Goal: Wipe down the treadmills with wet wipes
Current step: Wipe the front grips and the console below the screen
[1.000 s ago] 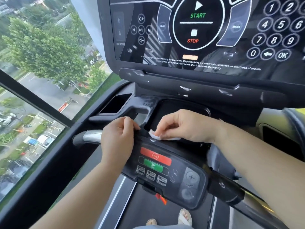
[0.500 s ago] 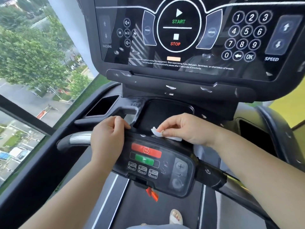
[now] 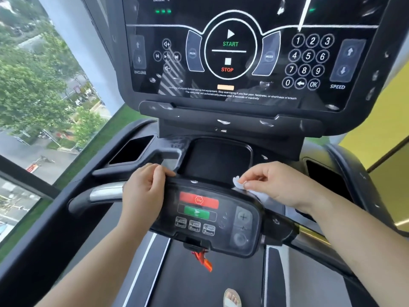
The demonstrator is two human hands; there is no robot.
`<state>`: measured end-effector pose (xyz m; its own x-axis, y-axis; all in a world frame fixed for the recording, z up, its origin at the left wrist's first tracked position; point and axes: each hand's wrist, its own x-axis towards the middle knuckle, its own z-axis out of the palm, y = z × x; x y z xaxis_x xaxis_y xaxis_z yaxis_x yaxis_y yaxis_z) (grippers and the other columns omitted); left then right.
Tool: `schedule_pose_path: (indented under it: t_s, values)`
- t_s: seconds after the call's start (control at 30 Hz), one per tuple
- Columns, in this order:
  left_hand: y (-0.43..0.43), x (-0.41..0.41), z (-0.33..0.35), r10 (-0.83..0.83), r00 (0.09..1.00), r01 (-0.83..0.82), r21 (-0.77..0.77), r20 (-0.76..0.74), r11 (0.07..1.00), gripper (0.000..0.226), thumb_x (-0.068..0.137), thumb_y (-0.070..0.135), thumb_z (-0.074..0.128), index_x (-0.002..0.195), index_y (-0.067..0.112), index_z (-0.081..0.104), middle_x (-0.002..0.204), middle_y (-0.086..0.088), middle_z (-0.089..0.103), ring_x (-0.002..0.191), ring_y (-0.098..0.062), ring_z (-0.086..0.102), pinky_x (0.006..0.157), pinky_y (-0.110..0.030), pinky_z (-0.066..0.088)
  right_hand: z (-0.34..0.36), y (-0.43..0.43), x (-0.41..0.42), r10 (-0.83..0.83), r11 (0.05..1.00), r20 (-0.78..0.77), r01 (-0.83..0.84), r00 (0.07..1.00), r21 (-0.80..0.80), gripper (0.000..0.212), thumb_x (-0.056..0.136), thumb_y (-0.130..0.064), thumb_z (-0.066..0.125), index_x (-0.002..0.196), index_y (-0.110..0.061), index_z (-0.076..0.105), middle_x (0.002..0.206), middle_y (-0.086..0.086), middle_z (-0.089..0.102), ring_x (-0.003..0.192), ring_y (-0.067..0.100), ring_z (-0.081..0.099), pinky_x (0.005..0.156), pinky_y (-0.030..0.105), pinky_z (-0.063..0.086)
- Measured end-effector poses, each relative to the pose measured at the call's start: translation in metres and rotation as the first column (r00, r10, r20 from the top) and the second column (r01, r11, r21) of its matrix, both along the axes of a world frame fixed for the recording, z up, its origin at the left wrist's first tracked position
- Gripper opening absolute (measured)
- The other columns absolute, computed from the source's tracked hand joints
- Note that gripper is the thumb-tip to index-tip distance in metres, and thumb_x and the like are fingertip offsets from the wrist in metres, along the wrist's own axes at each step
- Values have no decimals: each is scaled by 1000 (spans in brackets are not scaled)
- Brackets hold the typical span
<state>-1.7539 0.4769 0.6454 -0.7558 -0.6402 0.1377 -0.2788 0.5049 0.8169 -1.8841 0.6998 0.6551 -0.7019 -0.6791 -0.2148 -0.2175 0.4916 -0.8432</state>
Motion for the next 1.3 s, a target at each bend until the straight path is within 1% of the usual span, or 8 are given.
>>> schedule_pose_path:
  t_s: [0.1,0.27,0.43,0.63,0.87,1.0,1.1,1.3]
  values:
    - [-1,-1,0,-6,1000,6,-14,-7,1000,35,83,31,33,72,26,65,79,12,64,87,-14,57,84,-38,45,16,4,6,17,1000,34,-17,999,-3,12,85,-14,70,84,-25,73,82,-17,72,80,-6,64,75,5,45]
    - [-6,3,-3,-71,997,71,2,-7,997,36,97,21,38,75,27,66,77,13,63,84,-20,58,79,-40,48,27,-24,12,56,998,13,-56,998,9,9,82,-22,72,80,-31,74,90,-19,73,89,-4,65,91,21,48]
    - [-21,9,-8,-243,970,238,-168,-5,956,35,90,36,28,86,31,63,90,20,61,94,-1,52,82,-7,34,31,-15,18,67,998,50,-65,997,-27,10,84,-23,70,88,-31,74,91,-22,72,91,-9,64,84,13,43]
    - [-26,8,-13,-320,946,298,-254,-47,920,54,90,40,22,94,13,68,93,10,61,94,-7,52,85,-18,34,33,-49,24,99,989,23,-96,995,-109,8,85,-20,70,88,-25,74,86,-19,72,87,-6,65,78,5,43]
    - [-29,8,-17,-335,941,314,-247,-45,917,54,91,42,22,96,14,68,95,10,62,96,-13,55,89,-23,37,42,-42,28,200,977,-238,-213,950,-31,14,83,-22,71,85,-35,73,88,-17,65,85,0,61,75,10,43]
    - [-31,8,-17,-342,938,316,-275,-51,908,53,92,40,23,94,13,69,93,7,63,93,-6,51,85,-3,29,48,-28,35,177,981,-292,-191,940,-21,7,75,-38,69,77,-34,74,87,-13,64,81,5,60,72,13,43]
    - [-31,7,-17,-355,933,323,-303,-56,897,52,93,38,23,94,13,69,92,9,61,91,-5,50,83,-5,28,49,-44,38,153,984,-328,-174,932,-36,9,74,-25,79,67,-27,74,83,-10,66,80,6,63,74,15,46]
    - [-31,7,-17,-360,930,320,-324,-72,890,51,93,37,24,94,13,69,92,12,58,91,-4,49,83,1,26,49,-72,50,84,996,-375,-92,923,-3,7,76,-27,77,83,-30,76,75,-8,67,75,2,62,74,19,49]
